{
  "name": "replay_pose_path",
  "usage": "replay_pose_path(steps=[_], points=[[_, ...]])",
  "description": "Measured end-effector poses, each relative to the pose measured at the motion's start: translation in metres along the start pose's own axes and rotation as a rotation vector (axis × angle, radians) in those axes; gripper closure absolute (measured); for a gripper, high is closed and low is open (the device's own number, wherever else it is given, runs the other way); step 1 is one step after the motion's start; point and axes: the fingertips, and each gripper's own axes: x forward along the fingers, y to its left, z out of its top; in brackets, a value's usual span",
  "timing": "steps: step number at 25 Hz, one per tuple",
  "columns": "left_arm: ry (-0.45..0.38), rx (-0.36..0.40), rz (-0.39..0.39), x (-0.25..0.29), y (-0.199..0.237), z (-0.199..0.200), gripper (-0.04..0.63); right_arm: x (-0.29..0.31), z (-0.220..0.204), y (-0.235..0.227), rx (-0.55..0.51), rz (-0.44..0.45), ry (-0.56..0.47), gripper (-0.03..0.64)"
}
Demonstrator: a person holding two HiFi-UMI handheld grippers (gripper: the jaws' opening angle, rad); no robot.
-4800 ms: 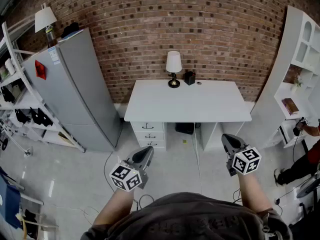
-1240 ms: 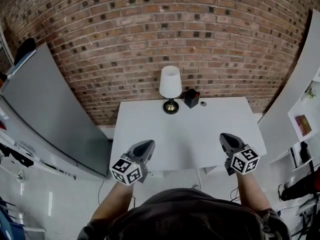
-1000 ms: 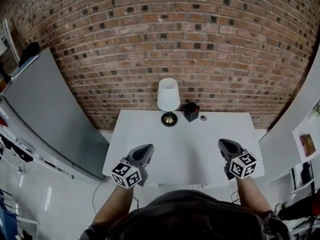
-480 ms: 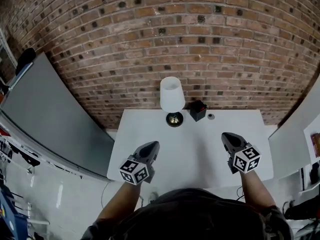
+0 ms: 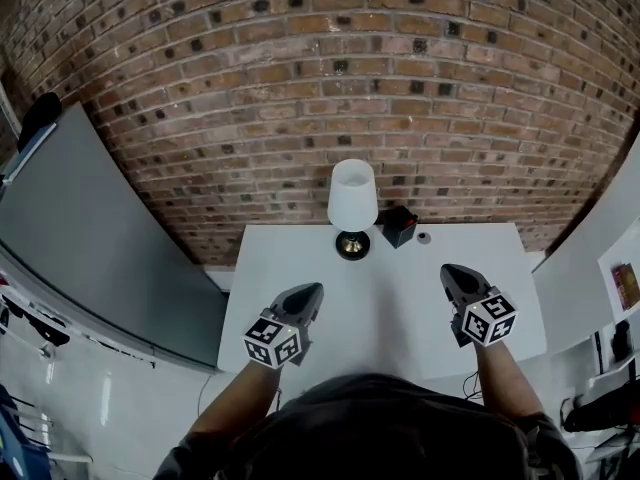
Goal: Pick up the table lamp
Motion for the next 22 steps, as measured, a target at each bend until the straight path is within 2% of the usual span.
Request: replay_pose_path(steps=[4, 5, 6, 7, 10, 22], points=[[-0.013, 0.002, 0.011, 0.006, -0.001, -0.001, 0.589, -0.002, 0.005, -0.006, -0.008, 0.001, 0.001, 0.623], [-0.010, -0.001, 0.009, 0.009, -0.001, -0.003, 0.559, -0.003, 0.005, -0.008, -0.009, 0.001, 0.000, 0.623], [0.000, -0.004, 0.003, 0.013, -0.002, -0.007, 0.469, -0.004, 0.004, -0.010, -0.009, 0.001, -0.001, 0.623], [0.014, -0.002, -0.006, 0.018, -0.002, -0.011, 0.411, -0.004, 0.004, -0.011, -0.012, 0.003, -0.001, 0.623], [0.055, 0.036, -0.019, 0.036, -0.001, -0.026, 0.364, -0.001, 0.002, -0.015, -0.021, 0.010, 0.005, 0.623], [0.127, 0.067, 0.070, 0.114, 0.058, -0.072, 0.357, 0.054, -0.018, -0.044, -0.033, 0.018, 0.020, 0.623]])
